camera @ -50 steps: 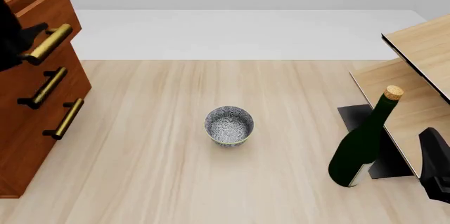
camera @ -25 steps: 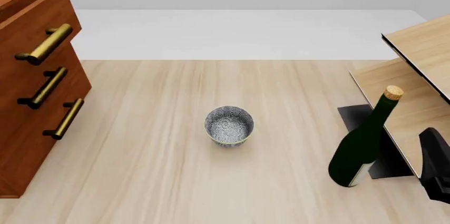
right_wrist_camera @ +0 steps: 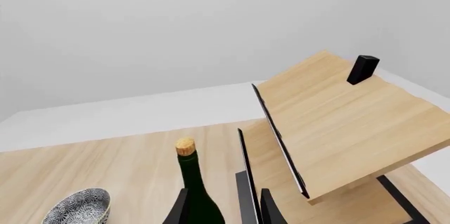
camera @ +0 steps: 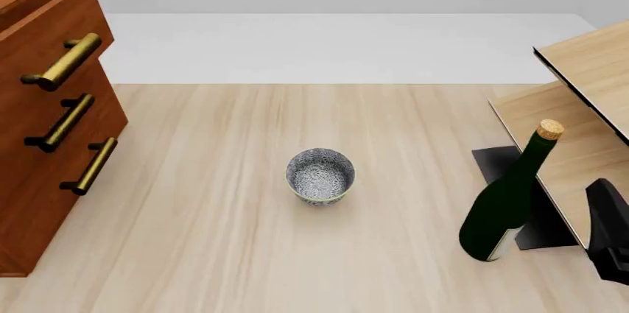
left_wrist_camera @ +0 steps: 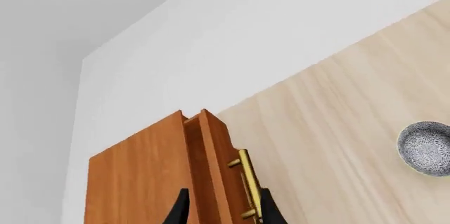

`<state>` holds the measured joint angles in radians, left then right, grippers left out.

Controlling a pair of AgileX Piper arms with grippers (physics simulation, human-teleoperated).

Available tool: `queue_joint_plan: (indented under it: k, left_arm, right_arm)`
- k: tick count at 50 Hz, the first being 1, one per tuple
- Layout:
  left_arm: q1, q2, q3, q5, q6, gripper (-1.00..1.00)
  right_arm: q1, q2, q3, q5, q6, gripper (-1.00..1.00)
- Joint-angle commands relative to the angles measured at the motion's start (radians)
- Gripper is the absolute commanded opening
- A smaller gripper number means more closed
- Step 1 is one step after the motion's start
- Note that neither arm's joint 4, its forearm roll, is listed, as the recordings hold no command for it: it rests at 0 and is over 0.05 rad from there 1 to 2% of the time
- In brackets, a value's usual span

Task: Close the bottom drawer of the cabinet and open the top drawer.

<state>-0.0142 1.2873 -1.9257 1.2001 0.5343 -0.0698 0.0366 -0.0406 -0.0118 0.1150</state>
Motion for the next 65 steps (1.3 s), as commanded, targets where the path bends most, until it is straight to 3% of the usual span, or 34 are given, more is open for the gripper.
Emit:
queue_joint_plan:
  k: [1, 5, 7, 23, 24, 27, 28, 48, 65]
  left_arm:
    - [0.031, 0.028, -0.046, 0.020, -0.116, 1.00]
    - [0.045, 0.028, -0.043, 0.019, -0.146, 1.00]
    - [0.037, 0.033, -0.039, 0.019, -0.195, 1.00]
    - [0.050, 0.009, 0.018, 0.000, -0.222, 1.00]
    - [0.031, 0.014, 0.023, 0.007, -0.260, 1.00]
    - [0.063, -0.004, 0.057, -0.022, -0.230, 1.00]
    - [0.046, -0.001, 0.068, -0.017, -0.262, 1.00]
    - [0.091, -0.056, 0.279, -0.112, -0.325, 1.00]
    - [0.118, -0.087, 0.371, -0.154, -0.325, 1.00]
  right_arm:
    - [-0.002, 0.001, 0.000, -0.001, 0.000, 1.00]
    - [0.000, 0.000, 0.000, -0.001, 0.000, 1.00]
    - [0.000, 0.000, 0.000, 0.000, 0.000, 1.00]
    - [0.005, -0.029, 0.002, 0.028, -0.002, 1.00]
    - [0.005, -0.030, 0.002, 0.029, -0.002, 1.00]
    - [0.004, -0.030, 0.002, 0.029, -0.002, 1.00]
    - [0.004, -0.031, 0.003, 0.029, -0.002, 1.00]
    - [0.004, -0.008, 0.005, 0.007, -0.002, 1.00]
    - [0.002, -0.002, 0.004, 0.001, -0.002, 1.00]
